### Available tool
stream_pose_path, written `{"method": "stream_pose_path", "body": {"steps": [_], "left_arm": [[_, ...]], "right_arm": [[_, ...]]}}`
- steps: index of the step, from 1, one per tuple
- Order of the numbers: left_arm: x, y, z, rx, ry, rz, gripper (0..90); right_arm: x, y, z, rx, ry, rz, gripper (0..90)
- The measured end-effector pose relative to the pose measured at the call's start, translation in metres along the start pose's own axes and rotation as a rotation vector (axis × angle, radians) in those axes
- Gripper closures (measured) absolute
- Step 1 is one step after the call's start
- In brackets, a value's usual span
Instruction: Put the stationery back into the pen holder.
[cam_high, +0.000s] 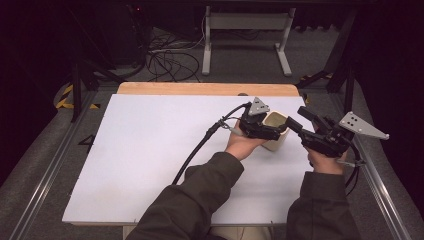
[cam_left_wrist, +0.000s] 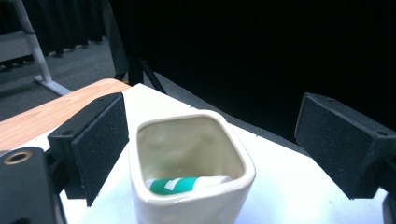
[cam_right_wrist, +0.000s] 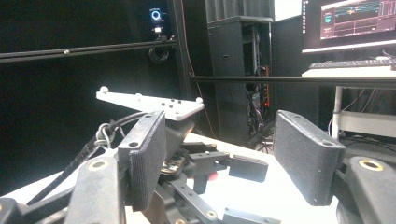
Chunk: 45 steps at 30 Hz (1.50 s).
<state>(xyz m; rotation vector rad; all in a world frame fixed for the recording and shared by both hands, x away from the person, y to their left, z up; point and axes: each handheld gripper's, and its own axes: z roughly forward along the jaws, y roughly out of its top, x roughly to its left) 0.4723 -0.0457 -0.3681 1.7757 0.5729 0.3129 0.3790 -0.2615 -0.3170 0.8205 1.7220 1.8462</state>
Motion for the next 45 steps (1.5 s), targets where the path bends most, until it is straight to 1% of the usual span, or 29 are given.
{"method": "stream_pose_path", "body": {"steps": [4, 6, 10, 12, 15, 16, 20, 23, 28, 31, 35, 39, 43, 45], "left_arm": [[0.002, -0.001, -0.01, -0.008, -0.002, -0.011, 10.2], [0.003, -0.002, -0.014, -0.005, 0.005, 0.003, 10.2], [0.004, 0.0, -0.024, -0.02, 0.008, 0.0, 9.9], [0.005, 0.0, -0.028, -0.02, 0.014, 0.014, 9.8], [0.005, 0.0, -0.033, -0.012, 0.034, 0.047, 9.7], [0.005, 0.0, -0.035, -0.009, 0.038, 0.057, 9.6], [0.008, 0.0, -0.042, -0.018, 0.038, 0.041, 9.4], [0.007, 0.0, -0.048, -0.03, 0.026, 0.026, 9.3], [0.004, 0.0, -0.057, -0.054, 0.007, 0.023, 9.2], [0.003, 0.001, -0.063, -0.07, 0.004, 0.027, 9.2], [0.005, 0.001, -0.071, -0.077, 0.016, 0.036, 9.2], [0.009, -0.001, -0.079, -0.087, 0.017, 0.019, 9.4], [0.011, -0.002, -0.088, -0.103, 0.02, 0.015, 9.9], [0.012, -0.003, -0.092, -0.104, 0.026, 0.019, 9.9]], "right_arm": [[-0.001, 0.0, 0.0, -0.004, -0.002, 0.006, 35.7], [0.0, 0.0, 0.0, -0.003, -0.001, 0.005, 35.7], [0.002, 0.0, 0.002, -0.002, 0.001, 0.003, 35.7], [0.003, 0.0, 0.003, 0.002, 0.002, 0.001, 35.7], [0.003, 0.0, 0.003, 0.006, 0.003, -0.006, 35.6], [0.003, 0.0, 0.003, 0.005, 0.002, -0.001, 35.7], [0.004, 0.0, 0.003, 0.007, 0.0, -0.002, 35.7], [0.004, 0.0, 0.002, 0.008, -0.003, -0.003, 35.6], [0.004, 0.0, 0.001, 0.01, -0.007, -0.007, 35.5], [0.005, 0.0, 0.001, 0.011, -0.006, -0.009, 35.4], [0.005, 0.0, 0.002, 0.014, -0.006, -0.011, 35.4], [0.006, -0.001, 0.003, 0.018, -0.006, -0.013, 35.1], [0.007, -0.001, 0.003, 0.022, -0.008, -0.015, 35.0], [0.007, -0.001, 0.003, 0.024, -0.008, -0.018, 35.1]]}}
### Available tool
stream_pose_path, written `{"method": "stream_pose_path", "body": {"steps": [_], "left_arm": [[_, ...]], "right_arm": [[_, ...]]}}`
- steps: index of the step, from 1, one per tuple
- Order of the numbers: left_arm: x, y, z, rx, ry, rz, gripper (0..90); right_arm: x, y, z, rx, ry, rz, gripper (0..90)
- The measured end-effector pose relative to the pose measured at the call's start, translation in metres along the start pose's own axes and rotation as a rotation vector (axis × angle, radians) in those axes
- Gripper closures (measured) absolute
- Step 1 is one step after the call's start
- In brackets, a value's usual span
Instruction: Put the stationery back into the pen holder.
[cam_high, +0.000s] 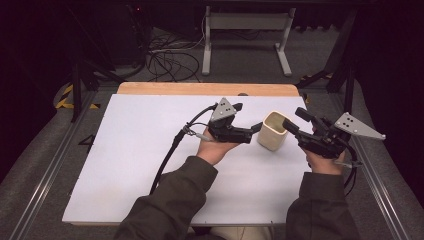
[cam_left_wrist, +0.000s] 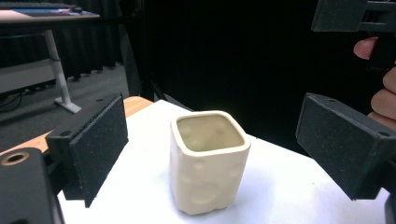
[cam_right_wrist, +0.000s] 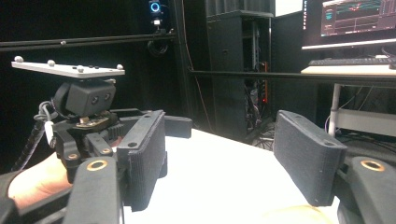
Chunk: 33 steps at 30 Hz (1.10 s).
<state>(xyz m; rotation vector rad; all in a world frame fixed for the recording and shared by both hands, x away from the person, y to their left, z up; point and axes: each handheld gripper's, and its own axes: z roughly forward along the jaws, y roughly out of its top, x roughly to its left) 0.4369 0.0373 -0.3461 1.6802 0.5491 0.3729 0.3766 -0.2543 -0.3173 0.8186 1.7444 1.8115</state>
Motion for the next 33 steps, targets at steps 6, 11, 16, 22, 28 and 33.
{"method": "stream_pose_path", "body": {"steps": [6, 11, 16, 22, 28, 33], "left_arm": [[0.005, 0.0, -0.01, -0.016, 0.01, -0.012, 9.9], [0.007, 0.0, -0.018, -0.032, 0.014, -0.013, 9.8], [0.01, 0.0, -0.028, -0.041, 0.03, -0.006, 9.8], [0.012, 0.001, -0.04, -0.05, 0.038, 0.003, 9.9], [0.013, 0.001, -0.051, -0.051, 0.043, 0.014, 9.7], [0.014, 0.001, -0.059, -0.059, 0.046, 0.019, 9.7]], "right_arm": [[0.002, -0.002, 0.003, 0.012, 0.004, -0.002, 35.0], [0.003, -0.003, 0.004, 0.017, 0.007, -0.003, 34.9], [0.004, -0.004, 0.005, 0.023, 0.007, -0.003, 34.9], [0.005, -0.004, 0.006, 0.029, 0.006, -0.007, 34.9], [0.007, -0.004, 0.007, 0.032, 0.008, -0.003, 34.9], [0.007, -0.005, 0.007, 0.038, 0.005, -0.012, 34.9]]}}
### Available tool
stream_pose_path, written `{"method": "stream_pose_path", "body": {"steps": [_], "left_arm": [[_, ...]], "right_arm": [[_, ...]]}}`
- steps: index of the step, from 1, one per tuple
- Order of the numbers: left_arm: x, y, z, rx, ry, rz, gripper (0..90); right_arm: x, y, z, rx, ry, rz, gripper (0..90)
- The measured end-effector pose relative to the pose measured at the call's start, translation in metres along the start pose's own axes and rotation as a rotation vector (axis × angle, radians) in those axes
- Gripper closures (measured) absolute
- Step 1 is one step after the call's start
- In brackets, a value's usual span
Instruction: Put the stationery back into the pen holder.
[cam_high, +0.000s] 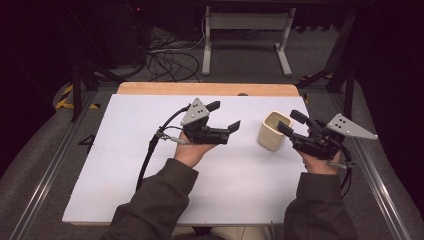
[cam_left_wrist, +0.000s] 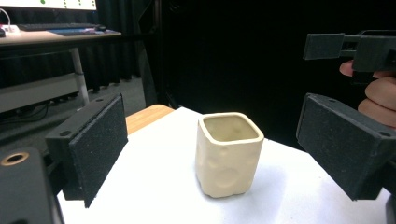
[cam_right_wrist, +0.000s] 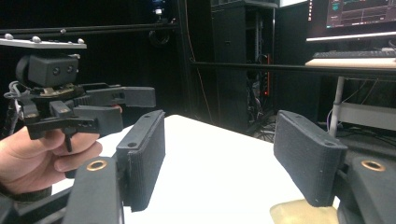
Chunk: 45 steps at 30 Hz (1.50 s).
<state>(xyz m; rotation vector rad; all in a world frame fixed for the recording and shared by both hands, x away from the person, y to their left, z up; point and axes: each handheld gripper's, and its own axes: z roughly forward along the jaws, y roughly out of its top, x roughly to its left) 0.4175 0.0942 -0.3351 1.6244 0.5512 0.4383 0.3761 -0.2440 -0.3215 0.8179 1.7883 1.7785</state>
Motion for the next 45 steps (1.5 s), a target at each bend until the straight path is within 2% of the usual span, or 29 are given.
{"method": "stream_pose_path", "body": {"steps": [10, 31, 36, 45], "left_arm": [[0.003, 0.001, -0.018, -0.009, 0.026, 0.027, 9.3], [0.009, -0.004, -0.052, -0.025, 0.046, 0.027, 9.6], [0.009, -0.006, -0.061, -0.008, 0.054, 0.049, 9.5], [0.012, -0.006, -0.083, -0.033, 0.074, 0.049, 9.3]], "right_arm": [[0.002, -0.001, 0.0, 0.004, -0.003, 0.003, 34.9], [0.004, -0.002, 0.001, 0.013, -0.03, -0.004, 33.7], [0.005, -0.002, 0.0, 0.015, -0.034, -0.005, 33.7], [0.008, -0.004, 0.002, 0.027, -0.032, -0.011, 33.3]]}}
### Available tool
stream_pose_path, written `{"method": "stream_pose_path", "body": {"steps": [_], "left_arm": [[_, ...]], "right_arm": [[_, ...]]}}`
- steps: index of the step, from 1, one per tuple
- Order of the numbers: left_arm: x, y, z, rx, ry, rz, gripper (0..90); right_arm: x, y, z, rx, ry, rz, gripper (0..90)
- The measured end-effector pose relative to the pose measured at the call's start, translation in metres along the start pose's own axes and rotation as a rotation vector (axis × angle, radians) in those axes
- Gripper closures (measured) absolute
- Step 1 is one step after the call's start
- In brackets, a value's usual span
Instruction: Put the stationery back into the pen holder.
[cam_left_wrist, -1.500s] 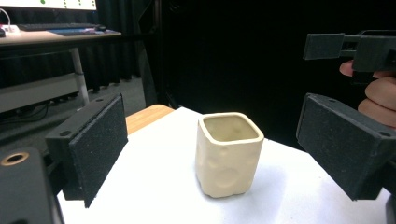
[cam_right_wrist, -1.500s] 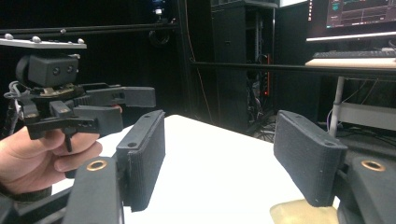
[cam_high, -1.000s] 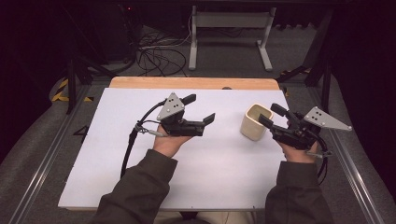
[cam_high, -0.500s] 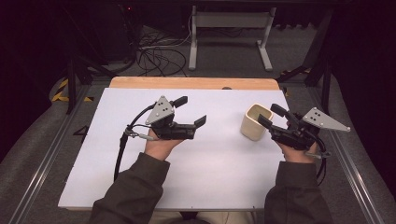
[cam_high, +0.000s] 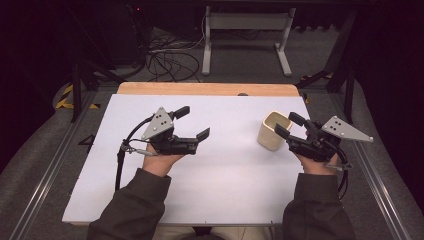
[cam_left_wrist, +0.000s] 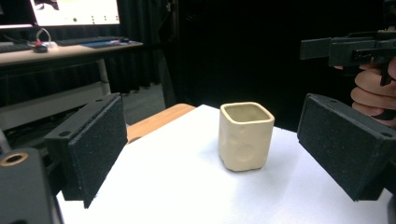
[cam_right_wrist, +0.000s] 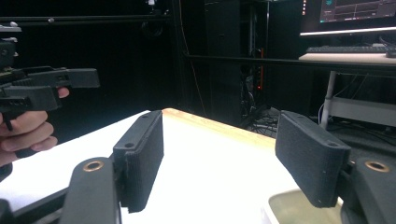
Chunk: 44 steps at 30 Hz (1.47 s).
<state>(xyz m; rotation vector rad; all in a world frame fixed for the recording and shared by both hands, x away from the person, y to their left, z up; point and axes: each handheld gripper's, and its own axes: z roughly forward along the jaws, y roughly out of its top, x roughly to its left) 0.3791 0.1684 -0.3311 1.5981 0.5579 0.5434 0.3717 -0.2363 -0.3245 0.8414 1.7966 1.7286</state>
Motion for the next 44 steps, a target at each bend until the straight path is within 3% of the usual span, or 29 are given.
{"method": "stream_pose_path", "body": {"steps": [6, 11, 21, 34, 44], "left_arm": [[0.006, -0.002, -0.016, -0.012, 0.013, -0.022, 9.5], [0.007, -0.003, -0.026, -0.005, 0.017, -0.011, 9.5], [0.014, -0.002, -0.055, -0.044, 0.04, -0.015, 9.5], [0.025, -0.012, -0.093, -0.032, 0.088, -0.011, 9.6], [0.026, -0.015, -0.094, -0.02, 0.09, -0.007, 9.6]], "right_arm": [[0.001, -0.001, 0.0, 0.004, -0.002, 0.001, 33.1], [0.003, -0.002, 0.002, 0.008, 0.003, 0.001, 33.0], [0.004, -0.004, 0.004, 0.017, 0.007, 0.008, 32.7], [0.008, -0.007, 0.006, 0.031, 0.013, 0.006, 32.7], [0.01, -0.007, 0.009, 0.044, 0.023, 0.002, 32.5]]}}
